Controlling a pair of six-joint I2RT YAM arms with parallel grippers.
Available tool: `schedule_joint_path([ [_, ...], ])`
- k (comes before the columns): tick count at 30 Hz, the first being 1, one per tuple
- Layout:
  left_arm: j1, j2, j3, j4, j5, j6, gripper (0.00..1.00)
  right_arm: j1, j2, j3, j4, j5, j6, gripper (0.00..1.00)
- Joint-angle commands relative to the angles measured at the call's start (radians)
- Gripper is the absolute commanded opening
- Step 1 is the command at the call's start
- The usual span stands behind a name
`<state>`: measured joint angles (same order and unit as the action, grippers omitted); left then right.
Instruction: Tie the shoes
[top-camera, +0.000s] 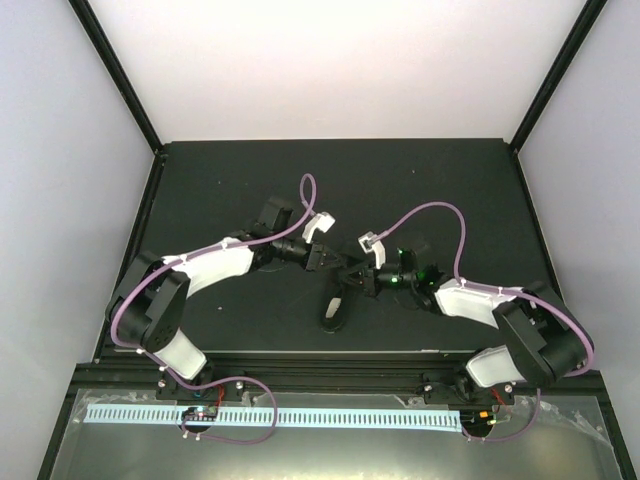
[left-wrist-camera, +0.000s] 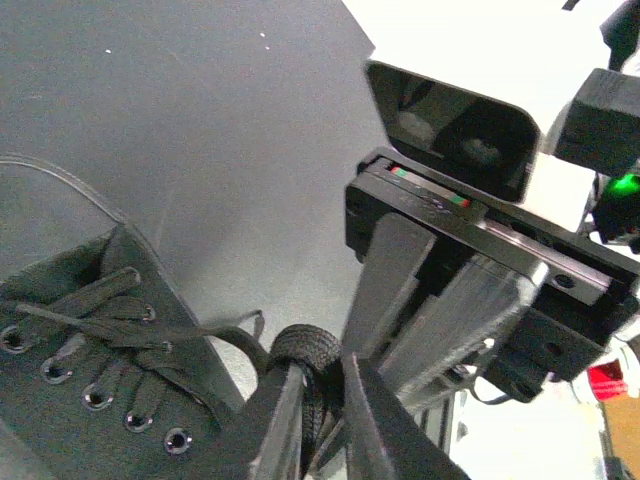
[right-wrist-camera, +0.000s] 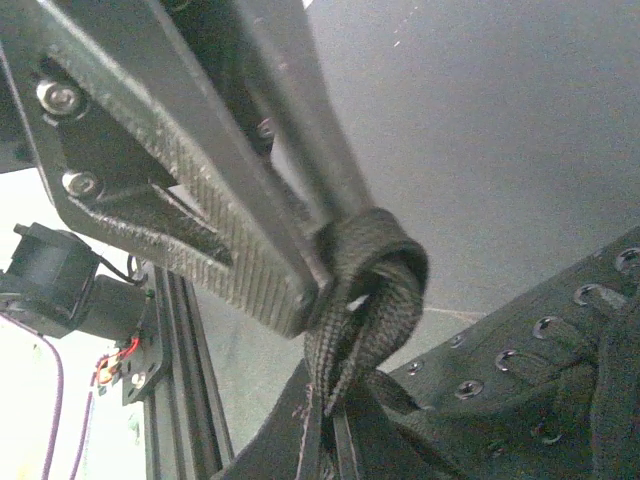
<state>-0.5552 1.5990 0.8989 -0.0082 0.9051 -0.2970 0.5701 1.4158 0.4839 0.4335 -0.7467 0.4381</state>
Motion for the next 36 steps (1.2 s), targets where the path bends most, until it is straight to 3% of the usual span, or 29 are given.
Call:
schedule_joint_path([
  [1,0.009,-0.028,-0.018,0.051,-0.066,0.046,0.16,-0.001,-0.039,-0.007,0.045,-0.067,0.026,0.02],
  [8,0.040,-0.095,-0.092,0.086,-0.126,0.043,0.44,-0.002,-0.044,-0.011,0.051,-0.063,0.047,0.02],
  [10,0.056,-0.153,-0.135,0.092,-0.177,0.037,0.56,-0.003,-0.044,-0.013,0.054,-0.060,0.053,0.02],
  [14,0.071,-0.300,-0.231,0.103,-0.267,0.048,0.63,-0.004,-0.042,-0.011,0.057,-0.062,0.067,0.02],
  [16,0.065,-0.369,-0.285,0.153,-0.271,0.048,0.62,-0.004,-0.041,-0.011,0.060,-0.064,0.078,0.02],
  [20,0.005,-0.423,-0.412,0.360,-0.219,0.005,0.49,-0.008,-0.052,-0.016,0.076,-0.064,0.117,0.02],
  [27,-0.113,-0.290,-0.414,0.491,-0.273,0.041,0.29,-0.010,-0.072,-0.027,0.109,-0.072,0.204,0.02],
  [36,-0.158,-0.195,-0.397,0.550,-0.356,0.091,0.22,-0.010,-0.064,-0.028,0.129,-0.073,0.227,0.02],
])
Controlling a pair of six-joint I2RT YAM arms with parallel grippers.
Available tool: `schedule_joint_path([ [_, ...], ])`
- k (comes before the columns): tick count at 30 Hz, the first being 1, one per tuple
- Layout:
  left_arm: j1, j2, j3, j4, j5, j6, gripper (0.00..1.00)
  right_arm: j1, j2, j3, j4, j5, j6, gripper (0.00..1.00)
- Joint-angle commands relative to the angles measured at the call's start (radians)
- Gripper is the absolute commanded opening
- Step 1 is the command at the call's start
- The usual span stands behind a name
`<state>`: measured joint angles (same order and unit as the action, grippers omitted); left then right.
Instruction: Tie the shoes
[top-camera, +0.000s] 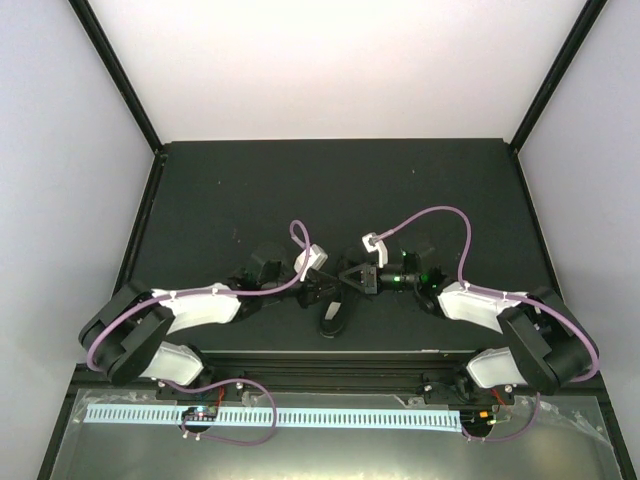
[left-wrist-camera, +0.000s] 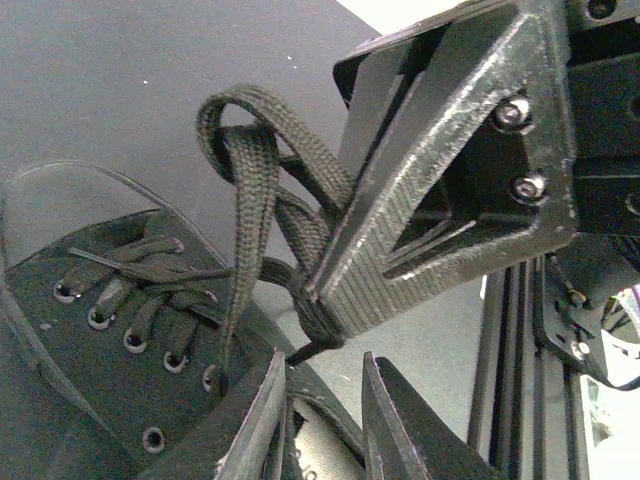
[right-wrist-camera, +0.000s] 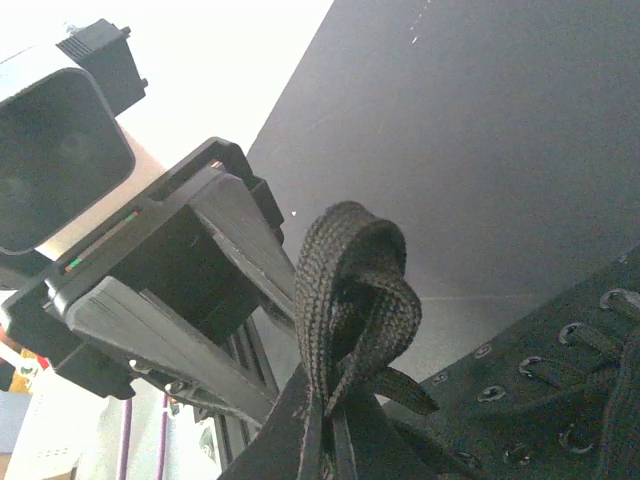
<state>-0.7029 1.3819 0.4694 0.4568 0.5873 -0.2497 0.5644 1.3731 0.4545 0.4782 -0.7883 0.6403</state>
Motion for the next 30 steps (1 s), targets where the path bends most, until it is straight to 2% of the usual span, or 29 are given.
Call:
schedule_joint_path([
  [1,-0.013,0.026,0.029,0.090,-0.039,0.047,0.22,-0.006,-0.019,0.002,0.086,-0.033,0.026,0.02],
  [16,-0.038,0.081,0.017,0.178,-0.114,0.050,0.21,-0.004,0.011,0.000,0.120,-0.056,0.041,0.02],
  [30,-0.056,0.092,0.010,0.222,-0.120,0.080,0.40,-0.004,0.007,-0.006,0.115,-0.060,0.039,0.02],
])
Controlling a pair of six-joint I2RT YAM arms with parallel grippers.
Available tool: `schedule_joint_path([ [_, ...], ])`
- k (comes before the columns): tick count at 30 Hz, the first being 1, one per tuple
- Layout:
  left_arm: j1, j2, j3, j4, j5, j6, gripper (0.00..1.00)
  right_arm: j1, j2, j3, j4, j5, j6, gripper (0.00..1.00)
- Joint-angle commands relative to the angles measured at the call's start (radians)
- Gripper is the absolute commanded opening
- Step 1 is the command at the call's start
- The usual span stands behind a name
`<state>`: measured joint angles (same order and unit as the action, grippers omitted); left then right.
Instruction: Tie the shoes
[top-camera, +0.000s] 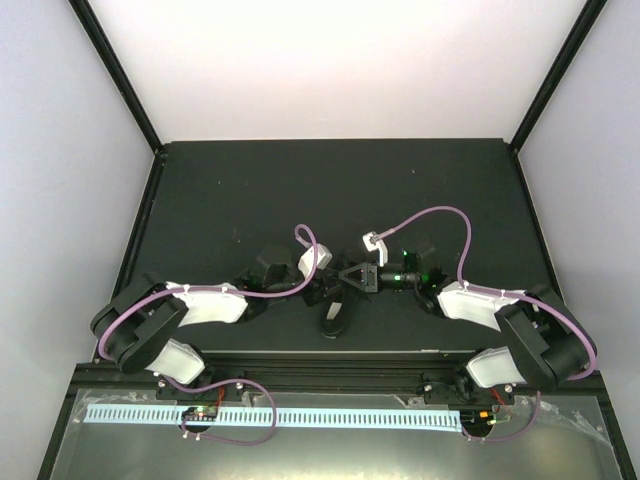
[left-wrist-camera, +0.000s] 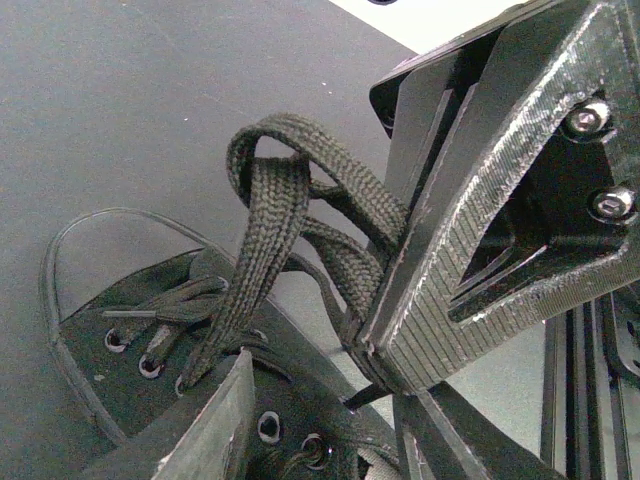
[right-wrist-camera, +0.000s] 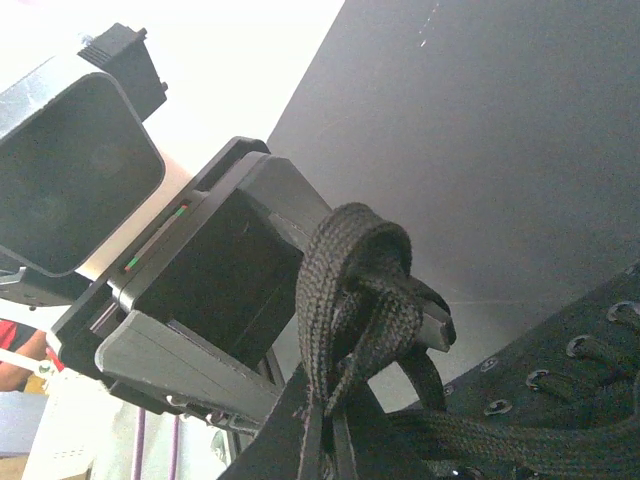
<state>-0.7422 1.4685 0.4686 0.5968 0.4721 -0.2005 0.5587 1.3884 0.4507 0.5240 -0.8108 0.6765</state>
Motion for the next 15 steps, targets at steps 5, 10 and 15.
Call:
schedule_joint_path([
  [5,-0.020,0.010,0.019,0.084,-0.028,0.030,0.36,0.001,-0.009,-0.006,0.068,-0.039,0.002,0.02],
  [10,-0.025,-0.005,0.020,0.100,-0.033,0.019,0.19,0.001,-0.007,-0.009,0.067,-0.037,0.000,0.02],
  [15,-0.029,-0.049,0.010,0.095,-0.047,0.013,0.03,0.001,-0.004,-0.016,0.066,-0.031,-0.003,0.02],
])
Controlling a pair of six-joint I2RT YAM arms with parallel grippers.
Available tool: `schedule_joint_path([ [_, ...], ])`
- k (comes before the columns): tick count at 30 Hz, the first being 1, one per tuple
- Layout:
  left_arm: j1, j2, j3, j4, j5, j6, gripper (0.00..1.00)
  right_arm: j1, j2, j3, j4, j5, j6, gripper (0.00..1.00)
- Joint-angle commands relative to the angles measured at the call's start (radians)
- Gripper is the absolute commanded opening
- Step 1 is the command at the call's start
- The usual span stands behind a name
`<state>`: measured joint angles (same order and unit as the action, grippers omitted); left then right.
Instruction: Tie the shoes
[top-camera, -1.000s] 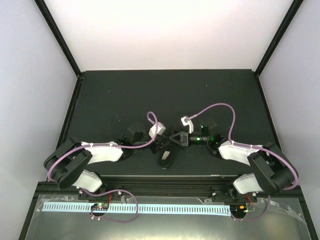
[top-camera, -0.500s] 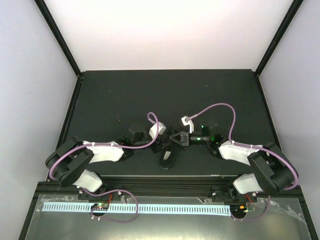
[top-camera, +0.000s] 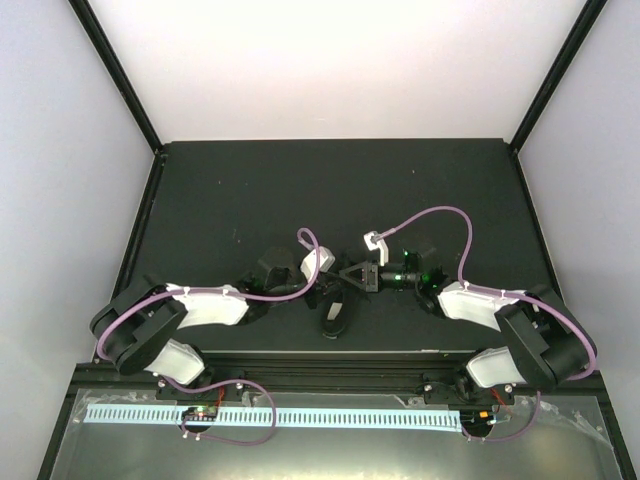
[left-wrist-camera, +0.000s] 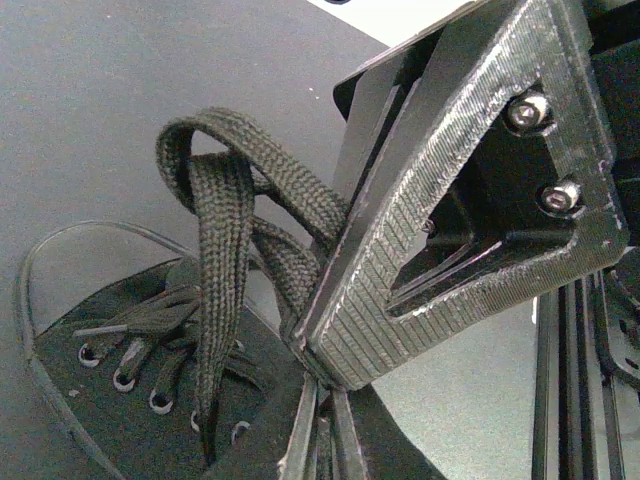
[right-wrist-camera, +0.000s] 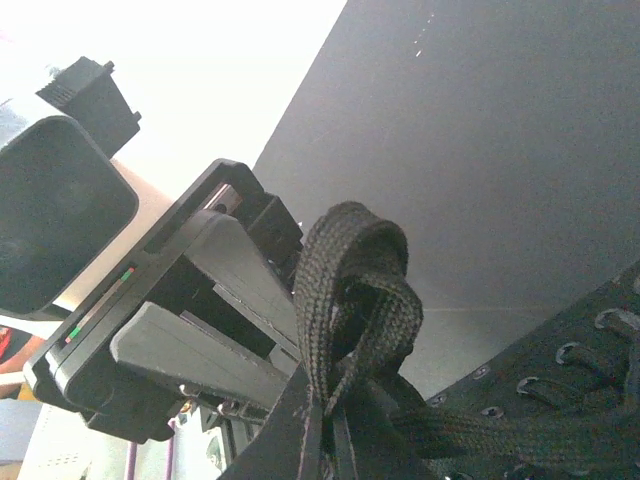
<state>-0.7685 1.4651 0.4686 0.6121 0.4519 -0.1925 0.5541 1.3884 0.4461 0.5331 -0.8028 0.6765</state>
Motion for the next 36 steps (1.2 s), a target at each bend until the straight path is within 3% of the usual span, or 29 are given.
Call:
schedule_joint_path([
  [1,-0.003,-0.057,0.004,0.079,-0.029,0.002,0.02,0.005,-0.003,-0.012,0.056,-0.038,-0.004,0.02],
  [10,-0.003,-0.158,-0.034,-0.035,-0.083,-0.026,0.02,0.004,-0.018,-0.019,0.021,-0.007,-0.030,0.03],
  [13,-0.003,-0.174,-0.025,-0.102,-0.069,-0.033,0.02,0.005,-0.032,-0.014,-0.025,0.003,-0.056,0.16],
  [17,-0.003,-0.178,-0.017,-0.170,-0.060,-0.041,0.02,0.004,-0.061,-0.018,-0.074,0.018,-0.085,0.25],
  [20,-0.002,-0.229,-0.013,-0.221,-0.069,-0.056,0.02,0.004,-0.086,-0.025,-0.106,0.036,-0.097,0.44],
  [24,-0.001,-0.283,0.004,-0.321,-0.097,-0.086,0.01,0.003,-0.131,-0.045,-0.159,0.059,-0.119,0.61],
  [30,0.012,-0.319,0.068,-0.510,-0.103,-0.091,0.01,0.003,-0.209,-0.079,-0.280,0.129,-0.180,0.75],
  [36,0.041,-0.317,0.164,-0.764,-0.117,-0.077,0.02,0.005,-0.340,-0.073,-0.532,0.379,-0.222,0.82],
])
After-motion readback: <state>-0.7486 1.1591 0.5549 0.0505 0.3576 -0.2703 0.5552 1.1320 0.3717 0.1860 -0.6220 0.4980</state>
